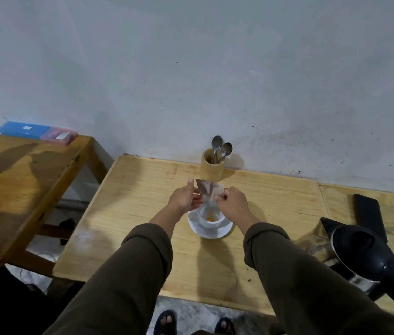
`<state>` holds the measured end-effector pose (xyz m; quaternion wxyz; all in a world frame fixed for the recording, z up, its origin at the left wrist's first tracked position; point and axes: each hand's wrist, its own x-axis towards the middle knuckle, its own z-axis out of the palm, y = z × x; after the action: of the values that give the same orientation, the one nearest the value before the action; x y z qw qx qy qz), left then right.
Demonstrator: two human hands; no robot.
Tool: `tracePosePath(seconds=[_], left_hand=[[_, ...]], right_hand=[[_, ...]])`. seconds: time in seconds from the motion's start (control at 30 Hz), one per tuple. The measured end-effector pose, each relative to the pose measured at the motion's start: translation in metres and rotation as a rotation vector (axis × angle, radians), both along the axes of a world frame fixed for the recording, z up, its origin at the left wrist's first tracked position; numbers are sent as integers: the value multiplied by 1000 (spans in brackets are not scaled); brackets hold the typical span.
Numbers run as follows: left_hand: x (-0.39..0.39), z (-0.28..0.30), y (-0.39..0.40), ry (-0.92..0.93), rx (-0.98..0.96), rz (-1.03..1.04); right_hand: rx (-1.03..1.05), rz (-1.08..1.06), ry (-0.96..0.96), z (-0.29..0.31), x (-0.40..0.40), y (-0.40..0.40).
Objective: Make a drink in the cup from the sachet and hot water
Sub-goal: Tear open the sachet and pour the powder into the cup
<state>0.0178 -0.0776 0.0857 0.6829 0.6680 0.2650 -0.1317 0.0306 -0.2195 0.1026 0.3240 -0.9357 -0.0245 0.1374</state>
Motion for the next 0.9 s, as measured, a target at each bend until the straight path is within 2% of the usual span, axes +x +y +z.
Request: tracePosePath(seconds=[0.27, 0.7, 0.9], left_hand=[[1, -3, 1, 14, 24, -24], [-1, 0, 3, 43, 34, -74], [-3, 6, 7, 79, -23, -22]], right_hand=[[41, -40, 19, -2, 2, 2], [-49, 30, -48, -4, 4, 3], [16, 3, -37, -9, 4, 0]])
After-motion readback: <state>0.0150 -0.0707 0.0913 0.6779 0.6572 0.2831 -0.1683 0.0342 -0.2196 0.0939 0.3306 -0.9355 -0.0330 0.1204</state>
